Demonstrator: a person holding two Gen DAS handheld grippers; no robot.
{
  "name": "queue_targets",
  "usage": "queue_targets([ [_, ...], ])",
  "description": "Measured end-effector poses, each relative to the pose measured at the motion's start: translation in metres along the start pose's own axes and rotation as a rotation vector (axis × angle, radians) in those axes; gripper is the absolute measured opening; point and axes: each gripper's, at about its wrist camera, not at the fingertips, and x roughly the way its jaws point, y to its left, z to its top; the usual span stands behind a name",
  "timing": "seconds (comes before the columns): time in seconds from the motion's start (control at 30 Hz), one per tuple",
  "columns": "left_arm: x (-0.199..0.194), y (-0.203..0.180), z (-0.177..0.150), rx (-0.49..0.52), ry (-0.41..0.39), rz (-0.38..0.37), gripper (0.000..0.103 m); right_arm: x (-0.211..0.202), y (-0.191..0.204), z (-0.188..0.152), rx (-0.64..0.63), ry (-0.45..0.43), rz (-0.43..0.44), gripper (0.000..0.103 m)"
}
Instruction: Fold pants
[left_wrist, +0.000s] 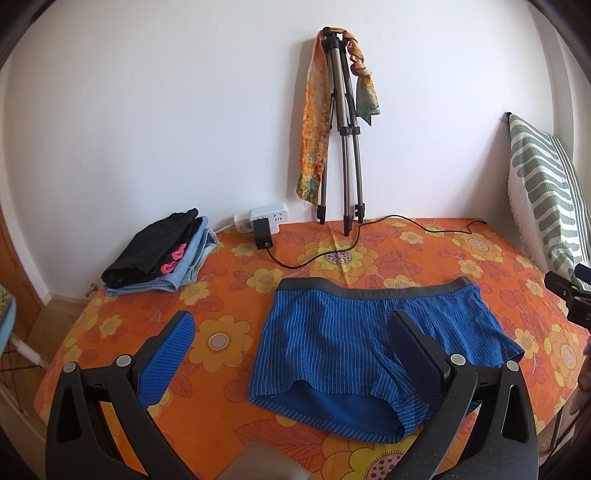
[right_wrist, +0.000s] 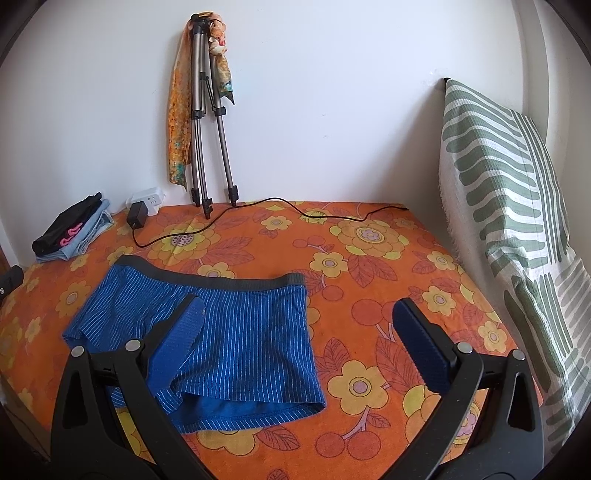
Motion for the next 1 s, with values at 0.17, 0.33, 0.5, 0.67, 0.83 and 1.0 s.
queue_targets([
  [0.17,-0.0012,-0.0004,0.0017,0.008,-0.012,0.006,0.103,-0.0002,-0.0006,0.0006,-0.001,0.000,0.000,0.103],
  [0.33,-0.0005,-0.0019,0.0007,0.010,-0.010,0.009,0.103,-0.0005,-0.0009,0.0006,-0.001,0.000,0.000,0.103],
  [0.5,-0.0005,-0.0013,-0.0003,0.006,-0.009,0.011,0.103,-0.0003,-0.0010,0.0006,-0.001,0.001,0.002,0.103],
  [0.67,-0.0003,-0.0015,-0.0004,0.012,-0.011,0.011,0.103,-0.0002,-0.0009,0.0005,0.000,0.000,0.001,0.103],
  [0.83,0.0000,-0.0039,-0.0028,0.014,-0.007,0.004,0.103,-0.0007,-0.0011,0.0006,0.002,0.001,0.004,0.103],
  [1.0,0.0024,-0.0081,-0.0054,0.025,0.004,0.001,0.103,-0.0010,-0.0014,0.0010,0.002,0.000,0.002,0.103],
])
